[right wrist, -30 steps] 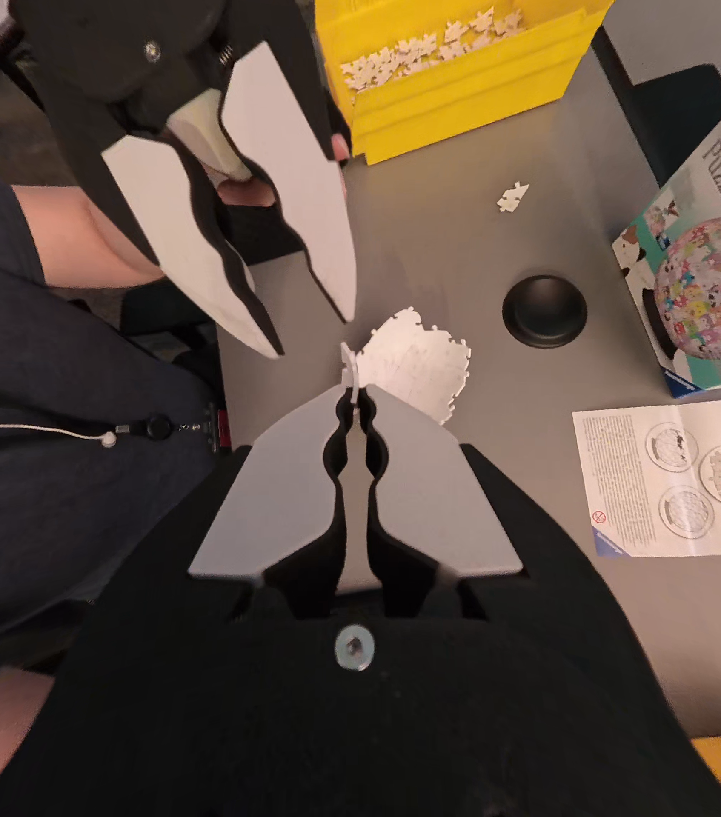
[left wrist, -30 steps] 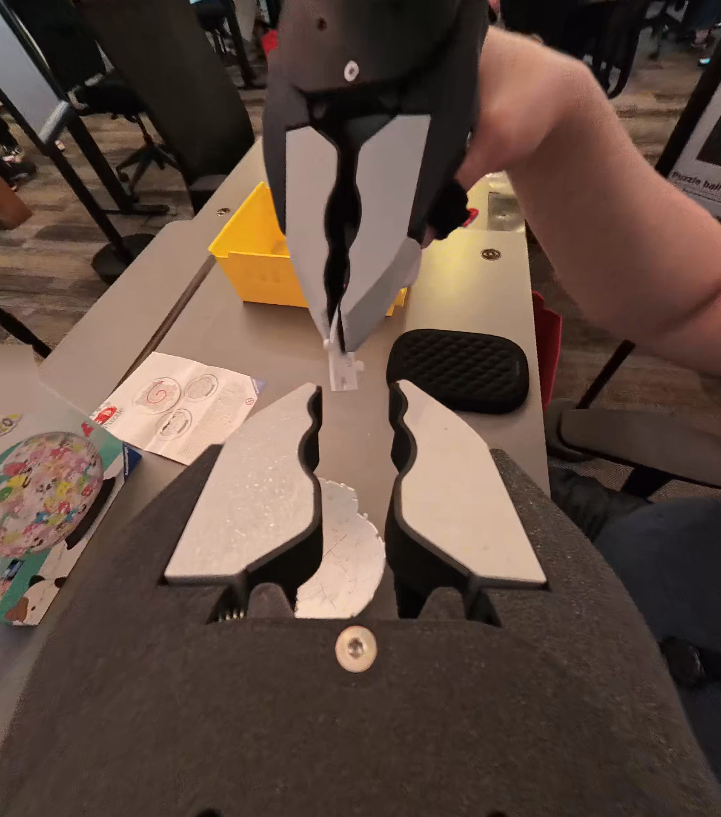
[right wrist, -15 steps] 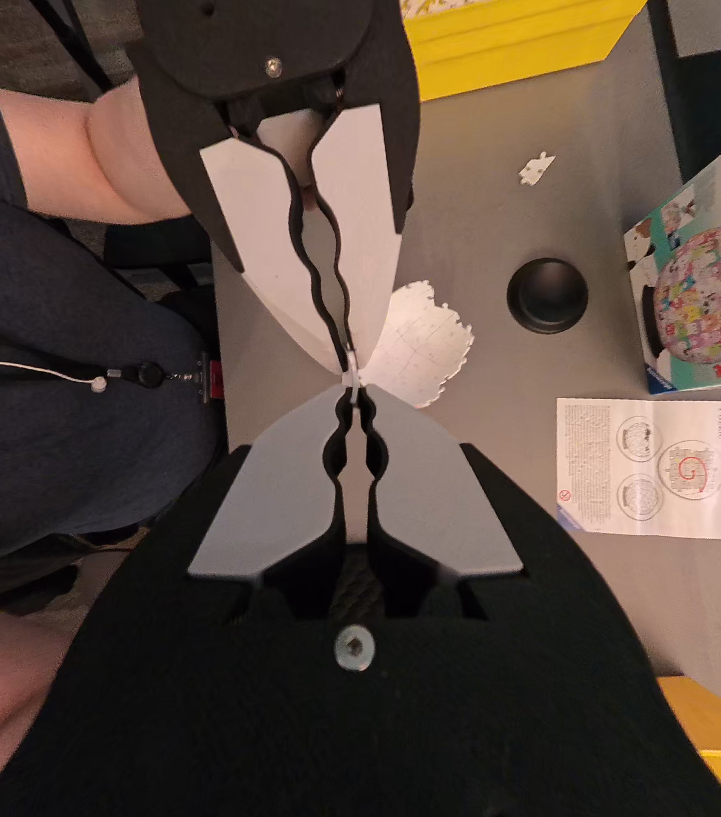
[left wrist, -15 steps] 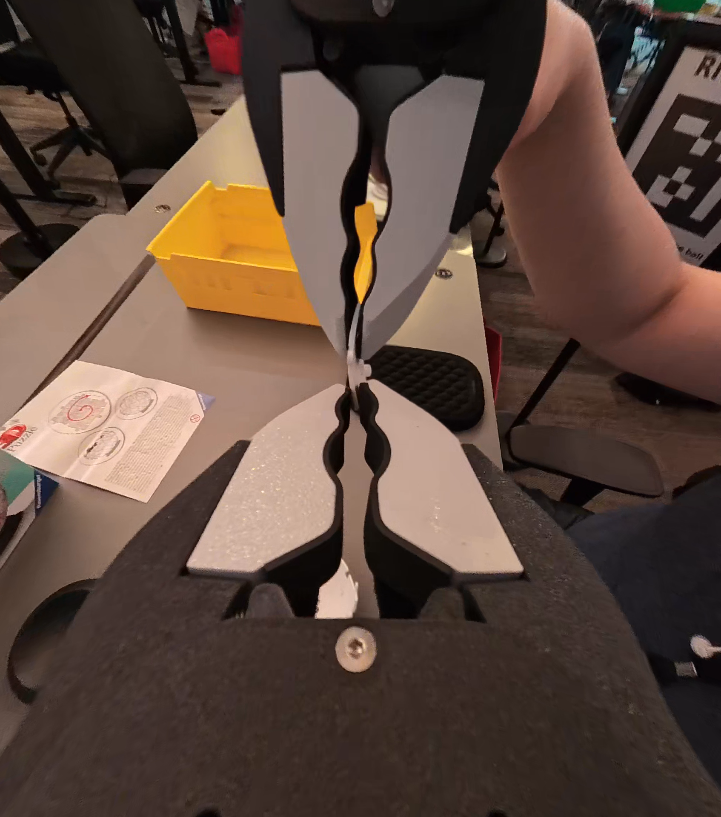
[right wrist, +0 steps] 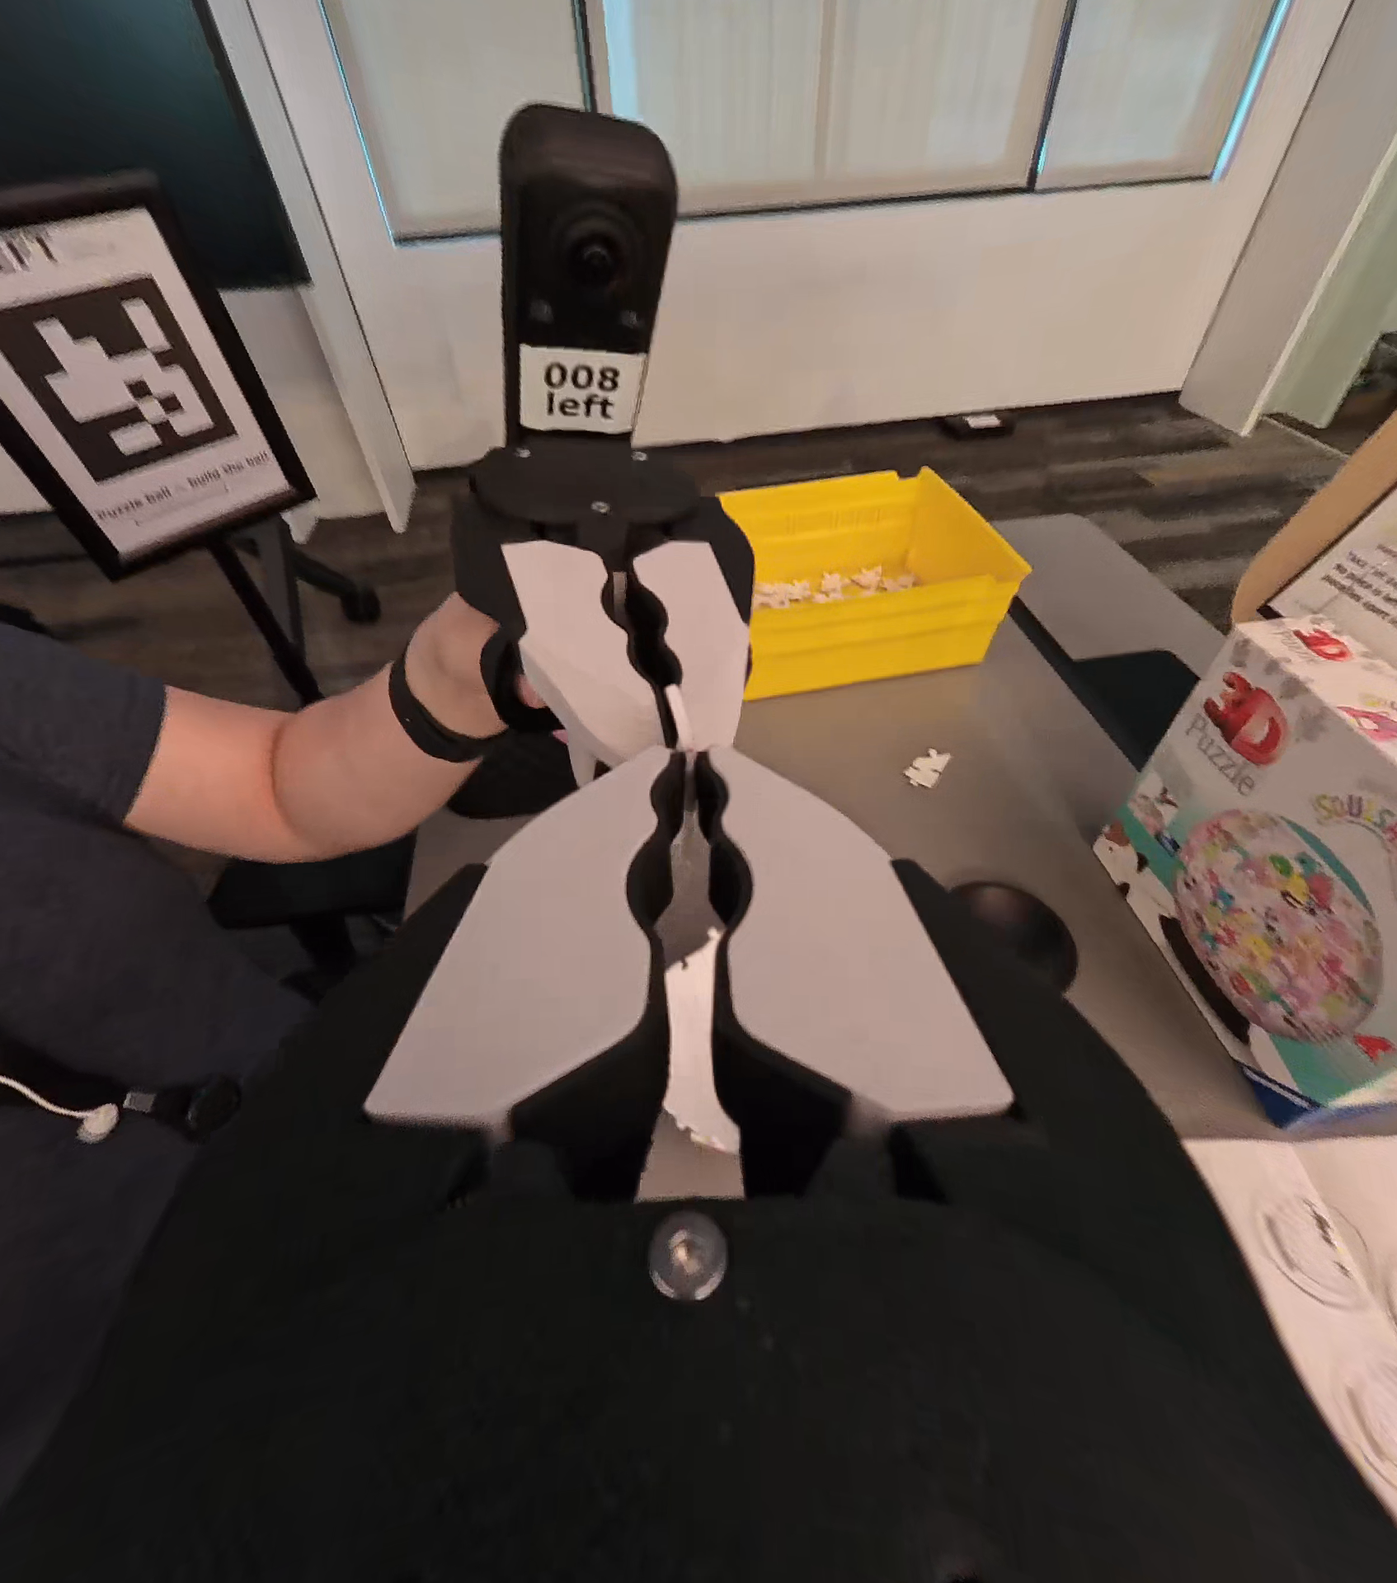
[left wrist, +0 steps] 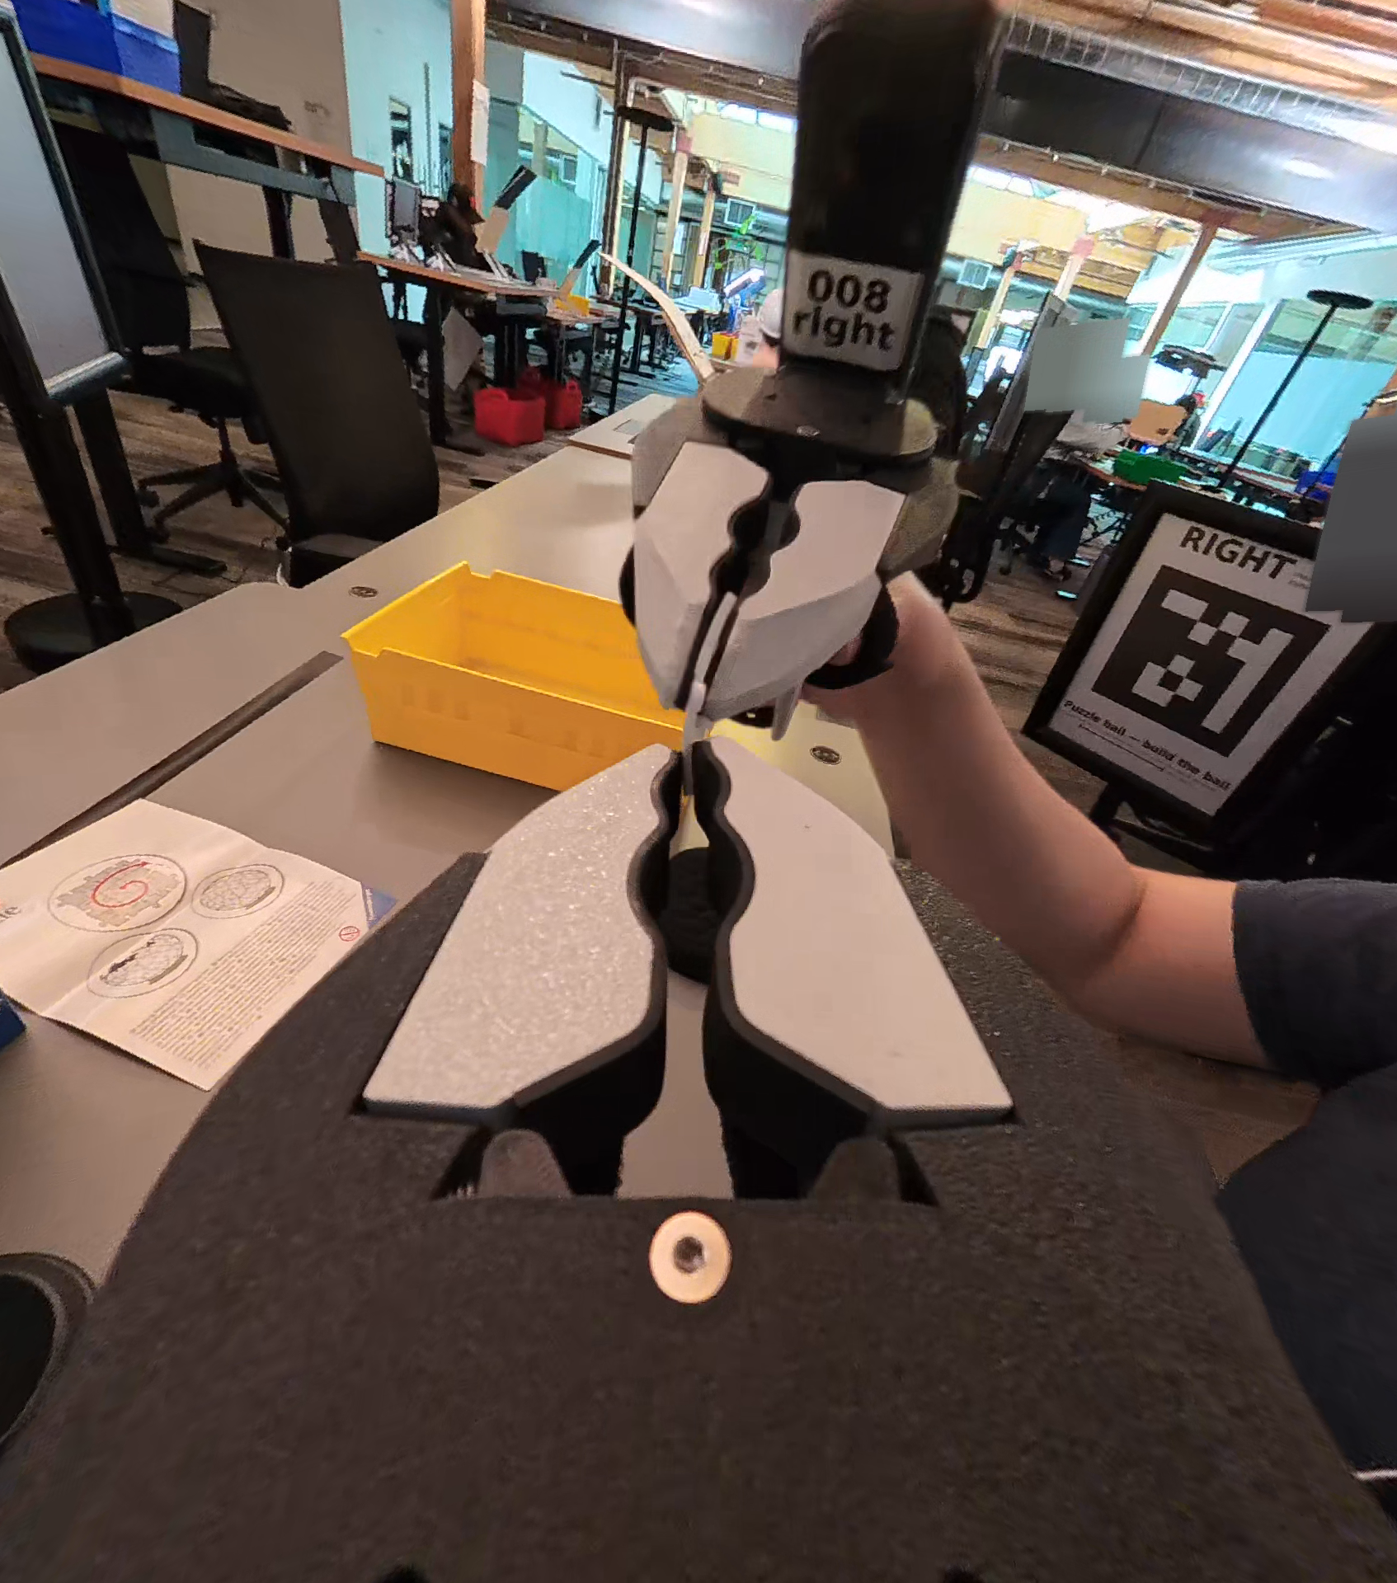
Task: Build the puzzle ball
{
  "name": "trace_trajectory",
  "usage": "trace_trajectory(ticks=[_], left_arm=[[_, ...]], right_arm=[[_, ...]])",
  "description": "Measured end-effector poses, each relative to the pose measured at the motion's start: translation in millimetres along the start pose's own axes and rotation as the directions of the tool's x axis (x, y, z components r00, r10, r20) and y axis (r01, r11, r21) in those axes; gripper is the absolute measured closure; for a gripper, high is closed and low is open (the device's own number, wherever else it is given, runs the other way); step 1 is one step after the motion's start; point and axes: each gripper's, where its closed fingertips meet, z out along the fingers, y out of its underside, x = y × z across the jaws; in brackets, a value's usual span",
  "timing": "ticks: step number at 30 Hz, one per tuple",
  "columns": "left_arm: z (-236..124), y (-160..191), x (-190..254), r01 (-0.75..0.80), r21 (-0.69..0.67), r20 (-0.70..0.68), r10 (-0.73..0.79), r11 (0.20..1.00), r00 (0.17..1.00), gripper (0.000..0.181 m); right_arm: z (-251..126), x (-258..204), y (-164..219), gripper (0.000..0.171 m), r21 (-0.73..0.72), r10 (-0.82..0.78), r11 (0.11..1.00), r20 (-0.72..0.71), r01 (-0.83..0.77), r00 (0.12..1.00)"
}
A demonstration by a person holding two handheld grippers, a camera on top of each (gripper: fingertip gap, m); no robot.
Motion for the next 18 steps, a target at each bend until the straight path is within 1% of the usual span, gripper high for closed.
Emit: trace_trajectory(ticks=[2, 4, 6, 7, 9, 11, 13, 15, 18], left_arm=[[-1, 6, 0, 0.017, -0.026, -0.025, -0.017, 1.0, 1.0, 0.179], [-3, 17, -6, 0.005, -0.072, 0.0, -0.005, 0.997, 1.0, 0.178], [-10, 33, -24, -0.029, -0.142, 0.097, 0.043, 0.989, 0.994, 0.156], [-16, 44, -36, -0.04, -0.186, 0.151, 0.069, 0.982, 0.986, 0.151], [-32, 63, -60, -0.026, -0.239, 0.251, 0.087, 0.971, 0.964, 0.146], [-48, 79, -80, 0.036, -0.231, 0.316, 0.04, 0.972, 0.948, 0.145], [-62, 95, -94, 0.112, -0.192, 0.352, -0.039, 0.975, 0.935, 0.145], [-73, 113, -103, 0.184, -0.168, 0.365, -0.112, 0.968, 0.924, 0.145], [-83, 139, -114, 0.257, -0.158, 0.39, -0.179, 0.953, 0.903, 0.145]], right_arm=[[2, -1, 6, 0.168, 0.016, 0.031, 0.999, 0.038, -0.032, 0.999], [5, 2, 15, 0.168, 0.021, 0.055, 0.998, 0.046, -0.056, 0.997], [5, 8, 25, 0.168, 0.037, 0.091, 0.995, 0.05, -0.093, 0.995], [5, 11, 31, 0.168, 0.046, 0.116, 0.992, 0.054, -0.118, 0.992], [2, 28, 48, 0.168, 0.062, 0.164, 0.984, 0.011, -0.164, 0.986], [-1, 45, 69, 0.168, 0.062, 0.216, 0.975, -0.038, -0.213, 0.976], [-4, 58, 86, 0.168, 0.088, 0.264, 0.962, -0.064, -0.258, 0.962], [-7, 69, 101, 0.168, 0.112, 0.309, 0.947, -0.083, -0.3, 0.947], [-8, 80, 118, 0.168, 0.143, 0.351, 0.931, -0.104, -0.335, 0.931]])
